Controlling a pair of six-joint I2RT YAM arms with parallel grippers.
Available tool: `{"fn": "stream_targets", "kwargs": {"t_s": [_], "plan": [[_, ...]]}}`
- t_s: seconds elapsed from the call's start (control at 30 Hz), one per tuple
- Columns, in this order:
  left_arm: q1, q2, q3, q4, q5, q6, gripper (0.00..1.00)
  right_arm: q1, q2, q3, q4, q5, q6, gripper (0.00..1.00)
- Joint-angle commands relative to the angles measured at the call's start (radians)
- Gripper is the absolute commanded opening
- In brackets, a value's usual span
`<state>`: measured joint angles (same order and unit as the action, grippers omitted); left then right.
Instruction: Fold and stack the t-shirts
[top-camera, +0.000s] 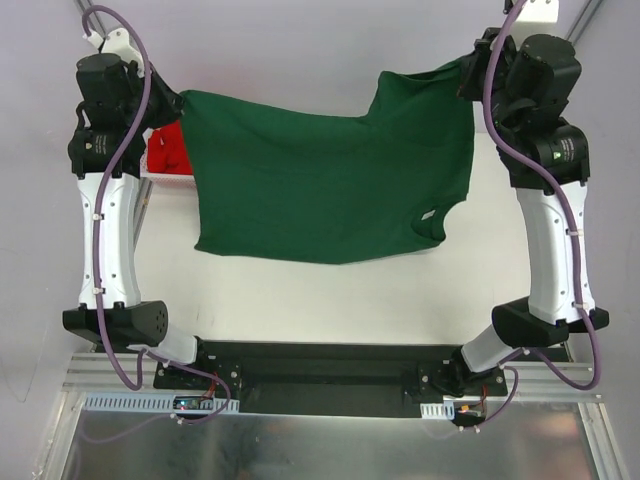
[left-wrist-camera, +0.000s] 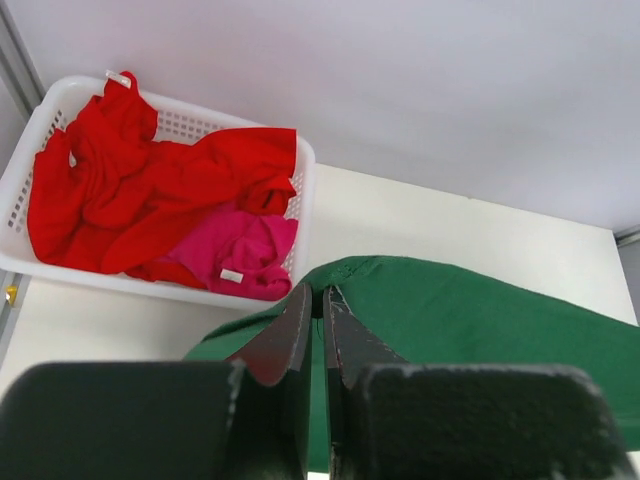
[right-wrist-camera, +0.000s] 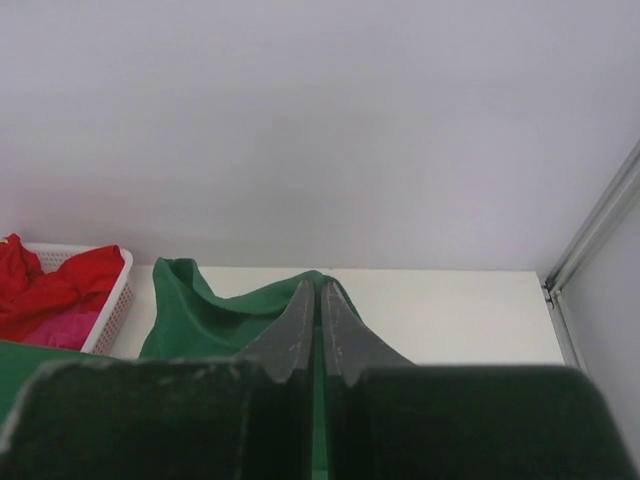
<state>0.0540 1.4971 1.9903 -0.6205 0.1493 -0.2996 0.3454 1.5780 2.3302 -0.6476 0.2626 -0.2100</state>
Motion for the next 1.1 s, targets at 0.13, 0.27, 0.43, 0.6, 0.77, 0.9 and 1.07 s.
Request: {"fn": "stream_targets", "kwargs": {"t_s": [0.13,0.27,0.43,0.6,0.77,0.9,1.07], "plan": [[0.006,-0.142,0.082,0.007,0.001,-0.001,0.00,-0.016,-0.072,0.136,0.192,-0.143,0.029,0.01],[0.006,-0.166,0.159,0.007,-0.010,-0.032,0.00,-0.016,-0.090,0.143,0.242,-0.200,0.070,0.01],[0.006,-0.173,0.252,0.004,-0.036,-0.053,0.00,-0.016,-0.116,0.161,0.302,-0.183,0.055,0.01],[0.006,-0.210,0.272,0.002,-0.056,-0.065,0.00,-0.016,-0.168,0.170,0.351,-0.161,0.015,0.01],[0.006,-0.245,0.306,0.001,-0.056,-0.078,0.00,-0.016,-0.193,0.172,0.341,-0.146,0.004,0.01],[0.006,-0.279,0.298,-0.001,-0.068,-0.076,0.00,-0.016,-0.217,0.164,0.324,-0.151,0.006,0.01],[0.006,-0.298,0.275,-0.008,-0.063,-0.065,0.00,-0.016,-0.236,0.166,0.310,-0.149,-0.012,0.01]]}}
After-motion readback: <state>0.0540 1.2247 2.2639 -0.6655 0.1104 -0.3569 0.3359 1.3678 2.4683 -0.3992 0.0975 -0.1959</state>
